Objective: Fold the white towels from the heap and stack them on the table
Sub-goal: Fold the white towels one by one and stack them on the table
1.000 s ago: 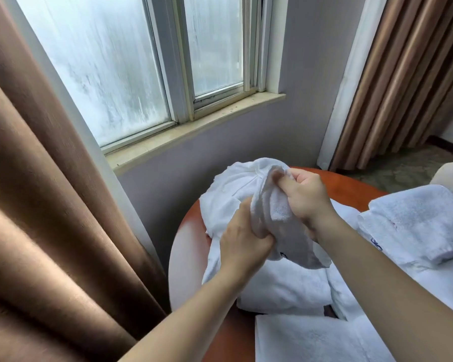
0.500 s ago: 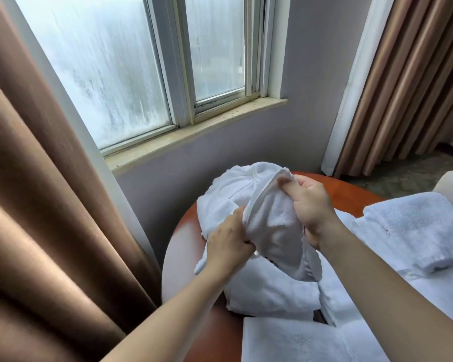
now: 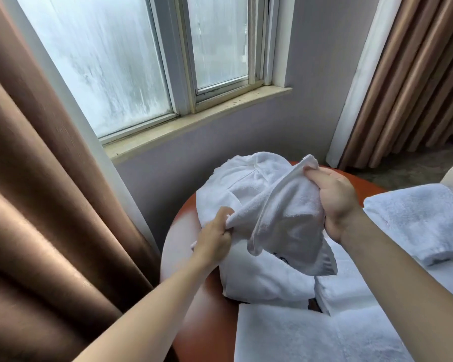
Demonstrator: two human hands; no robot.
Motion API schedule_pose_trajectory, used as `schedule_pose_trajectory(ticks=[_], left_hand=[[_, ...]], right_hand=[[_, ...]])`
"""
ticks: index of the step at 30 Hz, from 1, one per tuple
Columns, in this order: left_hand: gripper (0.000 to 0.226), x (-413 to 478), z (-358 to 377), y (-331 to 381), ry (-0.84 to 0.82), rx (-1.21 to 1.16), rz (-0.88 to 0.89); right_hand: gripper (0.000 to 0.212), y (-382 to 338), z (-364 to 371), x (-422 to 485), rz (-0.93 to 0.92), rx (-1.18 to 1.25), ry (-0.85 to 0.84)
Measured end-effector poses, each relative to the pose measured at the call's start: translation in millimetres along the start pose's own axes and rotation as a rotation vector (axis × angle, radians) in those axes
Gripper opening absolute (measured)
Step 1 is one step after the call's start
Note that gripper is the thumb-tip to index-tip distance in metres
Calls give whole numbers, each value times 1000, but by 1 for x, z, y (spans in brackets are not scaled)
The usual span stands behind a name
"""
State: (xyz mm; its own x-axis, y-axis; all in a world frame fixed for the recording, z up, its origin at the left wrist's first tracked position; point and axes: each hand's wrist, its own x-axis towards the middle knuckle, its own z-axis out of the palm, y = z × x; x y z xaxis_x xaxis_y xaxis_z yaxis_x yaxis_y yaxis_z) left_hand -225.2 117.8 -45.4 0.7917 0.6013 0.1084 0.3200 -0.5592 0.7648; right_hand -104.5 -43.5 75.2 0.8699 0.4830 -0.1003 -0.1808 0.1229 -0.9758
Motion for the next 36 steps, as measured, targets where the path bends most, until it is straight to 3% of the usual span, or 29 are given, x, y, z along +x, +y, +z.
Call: schedule_pose_trajectory(ticks=[4, 7, 11, 15, 20, 24, 29, 31, 34, 36], left_hand=[[30, 10, -30, 12, 19, -120, 63], [28, 15, -46, 21, -20, 5, 147], [67, 12, -50, 33, -145, 284, 150], [57, 8, -36, 31, -79, 565, 218], [53, 1, -36, 20, -22, 438, 343], [43, -8, -29, 15, 76, 377, 370], [39, -17, -6, 16, 27, 410, 608], [27, -23, 4, 18, 41, 384, 596], [38, -30, 21, 27, 73, 405, 538], [35, -32, 31, 34, 104, 483, 531]], right_hand=[[29, 3, -14, 5, -6, -38, 130], [18, 3, -18, 6, -4, -26, 164], [19, 2, -20, 6, 4, -13, 150], [19, 5, -21, 6, -21, -32, 151], [34, 8, -23, 7, -66, -43, 227], [11, 8, -23, 10, -84, -54, 240], [20, 10, -16, 12, -124, -35, 265], [12, 12, -13, 12, -123, -25, 254], [9, 16, -9, 14, -106, 12, 248], [7, 19, -7, 14, -94, 23, 234]])
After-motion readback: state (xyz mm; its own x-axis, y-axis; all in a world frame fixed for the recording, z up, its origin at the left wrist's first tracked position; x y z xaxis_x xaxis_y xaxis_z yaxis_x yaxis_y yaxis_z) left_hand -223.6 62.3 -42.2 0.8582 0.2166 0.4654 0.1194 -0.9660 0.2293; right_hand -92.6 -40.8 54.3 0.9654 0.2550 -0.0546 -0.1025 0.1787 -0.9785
